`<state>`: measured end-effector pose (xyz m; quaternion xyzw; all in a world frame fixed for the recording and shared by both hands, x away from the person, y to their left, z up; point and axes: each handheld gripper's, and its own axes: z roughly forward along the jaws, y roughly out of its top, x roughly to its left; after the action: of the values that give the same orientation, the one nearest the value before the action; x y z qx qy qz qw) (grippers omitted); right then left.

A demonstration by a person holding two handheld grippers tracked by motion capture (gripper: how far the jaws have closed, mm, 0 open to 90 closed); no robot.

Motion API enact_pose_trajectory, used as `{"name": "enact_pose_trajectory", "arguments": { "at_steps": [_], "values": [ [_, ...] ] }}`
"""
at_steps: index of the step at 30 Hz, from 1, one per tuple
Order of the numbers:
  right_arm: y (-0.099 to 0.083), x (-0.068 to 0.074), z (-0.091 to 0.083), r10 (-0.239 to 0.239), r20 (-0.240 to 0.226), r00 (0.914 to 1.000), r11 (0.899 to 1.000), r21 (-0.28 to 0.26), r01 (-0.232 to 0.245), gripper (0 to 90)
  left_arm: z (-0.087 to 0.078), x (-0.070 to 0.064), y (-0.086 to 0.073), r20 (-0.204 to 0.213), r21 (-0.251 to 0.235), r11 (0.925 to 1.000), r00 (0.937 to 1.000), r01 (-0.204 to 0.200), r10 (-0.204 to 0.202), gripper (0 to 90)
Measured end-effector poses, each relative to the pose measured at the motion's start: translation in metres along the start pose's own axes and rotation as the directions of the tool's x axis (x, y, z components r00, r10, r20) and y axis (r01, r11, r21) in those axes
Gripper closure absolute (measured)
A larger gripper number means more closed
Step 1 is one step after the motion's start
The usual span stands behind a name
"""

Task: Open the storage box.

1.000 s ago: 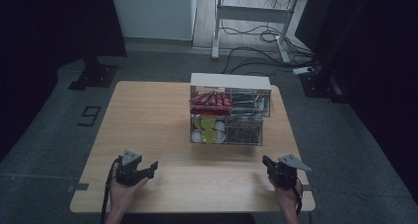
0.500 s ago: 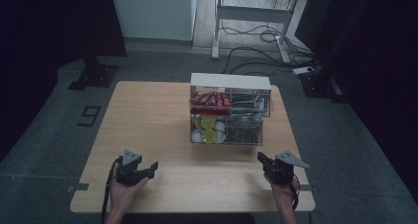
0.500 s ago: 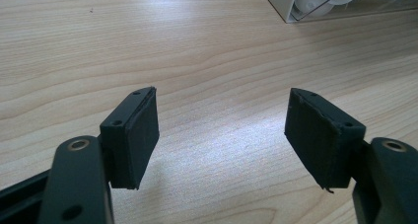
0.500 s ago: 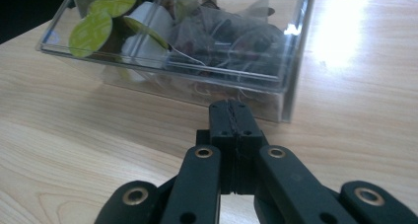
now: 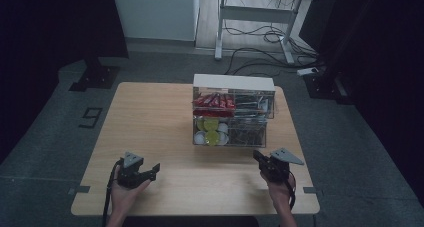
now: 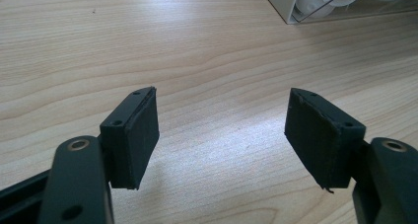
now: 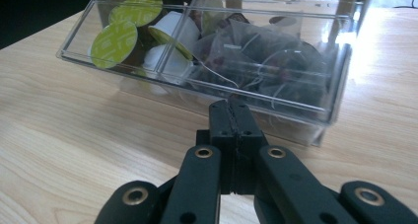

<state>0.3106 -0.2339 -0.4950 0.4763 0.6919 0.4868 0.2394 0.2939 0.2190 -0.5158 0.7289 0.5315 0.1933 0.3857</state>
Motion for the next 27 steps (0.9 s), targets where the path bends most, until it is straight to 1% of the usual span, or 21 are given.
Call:
{"name": "enact_pose_trajectory", "arguments": {
  "at_steps": [7,15,27],
  "values": [
    [0.003,0.003,0.010,-0.001,-0.019,0.9998,1.000,0.017,0.001,89.0,0.001,0.001,0.000,0.000,0.001,1.0000,1.0000,0.001,-0.001,29.2],
    [0.000,0.007,0.021,-0.004,-0.025,0.9997,0.999,0.037,0.005,89.0,0.000,0.001,0.000,-0.003,-0.003,1.0000,1.0000,0.004,-0.004,29.2],
    [-0.004,0.004,0.031,0.004,-0.015,0.9999,0.998,0.061,-0.003,89.0,0.001,0.001,-0.001,-0.005,0.004,1.0000,1.0000,0.000,0.000,29.2]
  ]
}}
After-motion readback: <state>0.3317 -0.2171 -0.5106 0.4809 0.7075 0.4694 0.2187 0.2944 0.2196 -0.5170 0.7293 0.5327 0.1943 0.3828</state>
